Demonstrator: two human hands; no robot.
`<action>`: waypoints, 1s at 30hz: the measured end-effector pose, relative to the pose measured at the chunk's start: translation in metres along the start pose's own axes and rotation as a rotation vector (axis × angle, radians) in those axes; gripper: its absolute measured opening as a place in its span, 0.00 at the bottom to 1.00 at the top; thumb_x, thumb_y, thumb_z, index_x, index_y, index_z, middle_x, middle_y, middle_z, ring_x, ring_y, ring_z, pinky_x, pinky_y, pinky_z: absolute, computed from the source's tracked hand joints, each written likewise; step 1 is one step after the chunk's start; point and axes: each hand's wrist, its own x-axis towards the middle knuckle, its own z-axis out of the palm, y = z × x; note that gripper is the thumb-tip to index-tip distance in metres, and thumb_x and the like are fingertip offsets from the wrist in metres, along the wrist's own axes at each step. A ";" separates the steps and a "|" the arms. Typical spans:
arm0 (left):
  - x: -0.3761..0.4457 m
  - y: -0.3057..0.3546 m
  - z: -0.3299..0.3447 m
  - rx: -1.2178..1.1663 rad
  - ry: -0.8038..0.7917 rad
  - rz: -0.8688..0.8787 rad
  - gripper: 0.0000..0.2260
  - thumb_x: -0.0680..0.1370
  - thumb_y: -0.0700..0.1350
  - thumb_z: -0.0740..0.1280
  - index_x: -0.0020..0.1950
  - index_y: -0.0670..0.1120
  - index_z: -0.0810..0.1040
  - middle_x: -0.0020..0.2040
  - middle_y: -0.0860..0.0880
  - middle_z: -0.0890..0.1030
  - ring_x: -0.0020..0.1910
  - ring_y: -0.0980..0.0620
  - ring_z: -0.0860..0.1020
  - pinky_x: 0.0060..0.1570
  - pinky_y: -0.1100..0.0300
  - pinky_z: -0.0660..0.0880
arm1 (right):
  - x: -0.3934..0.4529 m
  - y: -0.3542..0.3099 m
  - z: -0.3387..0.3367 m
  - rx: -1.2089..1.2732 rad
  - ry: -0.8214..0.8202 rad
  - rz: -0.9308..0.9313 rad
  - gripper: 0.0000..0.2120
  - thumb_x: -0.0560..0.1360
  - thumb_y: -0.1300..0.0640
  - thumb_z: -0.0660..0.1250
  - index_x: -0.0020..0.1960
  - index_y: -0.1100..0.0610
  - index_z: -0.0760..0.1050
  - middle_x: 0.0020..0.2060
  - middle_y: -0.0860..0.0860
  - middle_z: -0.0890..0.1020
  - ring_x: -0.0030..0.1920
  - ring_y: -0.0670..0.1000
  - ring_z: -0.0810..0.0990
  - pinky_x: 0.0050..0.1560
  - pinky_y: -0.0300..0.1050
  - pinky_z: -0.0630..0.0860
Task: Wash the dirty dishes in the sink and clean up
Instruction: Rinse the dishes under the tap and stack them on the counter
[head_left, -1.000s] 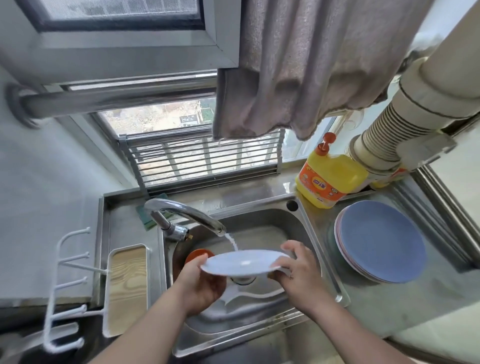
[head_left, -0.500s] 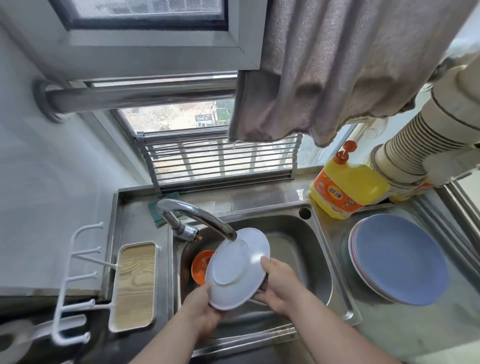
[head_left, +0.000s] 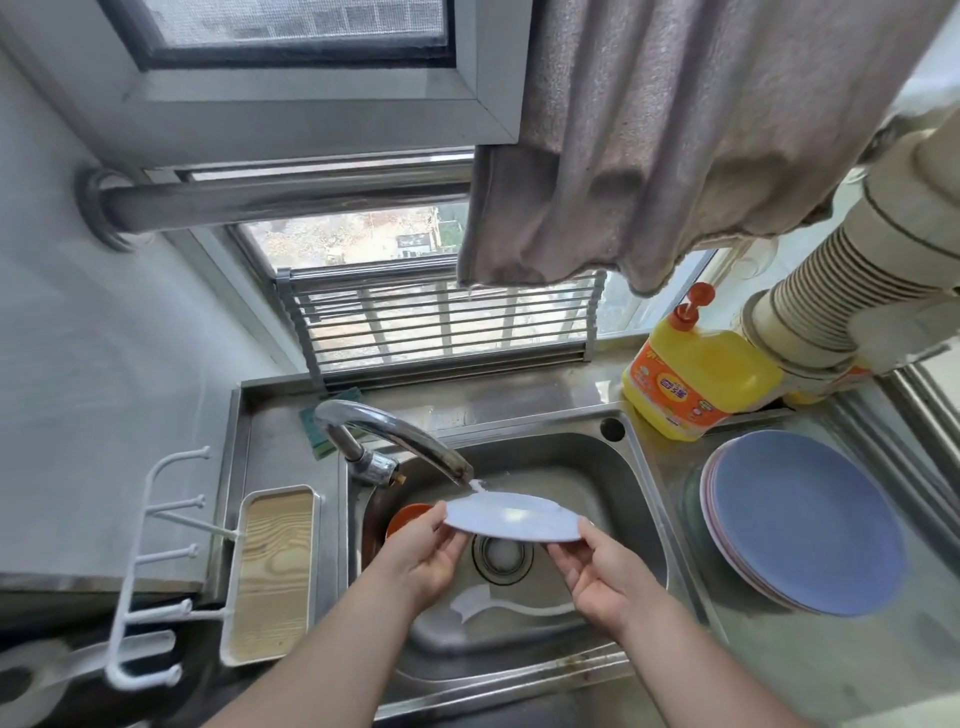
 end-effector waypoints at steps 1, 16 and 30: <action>-0.003 -0.002 0.004 0.004 -0.014 0.006 0.13 0.85 0.38 0.64 0.64 0.29 0.75 0.46 0.32 0.85 0.50 0.38 0.84 0.28 0.53 0.83 | 0.001 -0.003 -0.002 0.007 0.006 -0.010 0.11 0.86 0.60 0.62 0.59 0.67 0.77 0.42 0.62 0.87 0.36 0.58 0.88 0.34 0.50 0.86; -0.010 0.014 -0.006 -0.063 0.067 0.088 0.10 0.85 0.41 0.65 0.55 0.33 0.76 0.33 0.38 0.84 0.27 0.45 0.84 0.24 0.59 0.80 | -0.007 0.008 0.051 -0.053 0.055 -0.029 0.07 0.85 0.64 0.61 0.54 0.69 0.73 0.44 0.64 0.81 0.26 0.57 0.85 0.24 0.44 0.81; -0.031 0.011 -0.069 0.110 0.116 -0.020 0.12 0.84 0.36 0.59 0.65 0.31 0.74 0.49 0.31 0.85 0.44 0.35 0.87 0.33 0.43 0.85 | -0.028 0.037 0.040 -0.599 -0.238 0.012 0.09 0.85 0.63 0.61 0.61 0.65 0.76 0.50 0.61 0.88 0.46 0.58 0.89 0.41 0.49 0.86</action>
